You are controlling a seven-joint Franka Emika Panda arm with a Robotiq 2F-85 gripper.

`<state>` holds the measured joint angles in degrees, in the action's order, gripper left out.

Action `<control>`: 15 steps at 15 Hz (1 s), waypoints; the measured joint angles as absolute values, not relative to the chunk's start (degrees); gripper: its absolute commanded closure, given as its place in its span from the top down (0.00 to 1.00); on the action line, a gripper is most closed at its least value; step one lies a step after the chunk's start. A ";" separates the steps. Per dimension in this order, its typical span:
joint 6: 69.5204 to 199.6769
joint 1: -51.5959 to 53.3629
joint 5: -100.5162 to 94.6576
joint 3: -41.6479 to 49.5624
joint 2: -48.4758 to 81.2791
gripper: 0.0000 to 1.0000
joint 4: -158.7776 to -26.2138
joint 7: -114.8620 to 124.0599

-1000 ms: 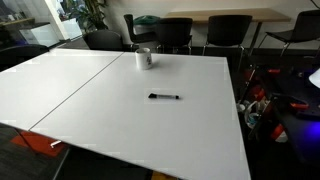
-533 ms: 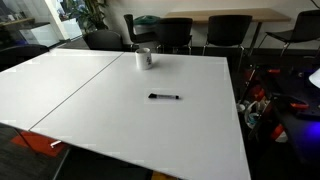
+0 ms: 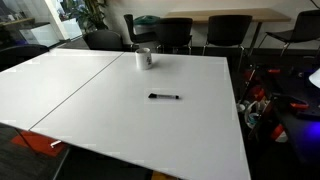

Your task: Pick the marker and put it inside the mug

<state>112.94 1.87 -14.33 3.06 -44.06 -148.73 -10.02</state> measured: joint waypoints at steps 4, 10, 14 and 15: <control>121.21 3.42 -10.20 -0.55 -41.43 1.00 -152.31 -4.47; 135.81 6.27 -4.44 -2.93 -33.89 1.00 -156.71 -2.20; 147.39 8.05 -1.73 -2.66 -25.94 1.00 -158.77 -3.42; 150.06 8.18 -1.55 -2.64 -23.51 1.00 -158.85 -3.64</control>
<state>150.06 8.18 -1.55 -2.64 -23.51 -158.85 -3.64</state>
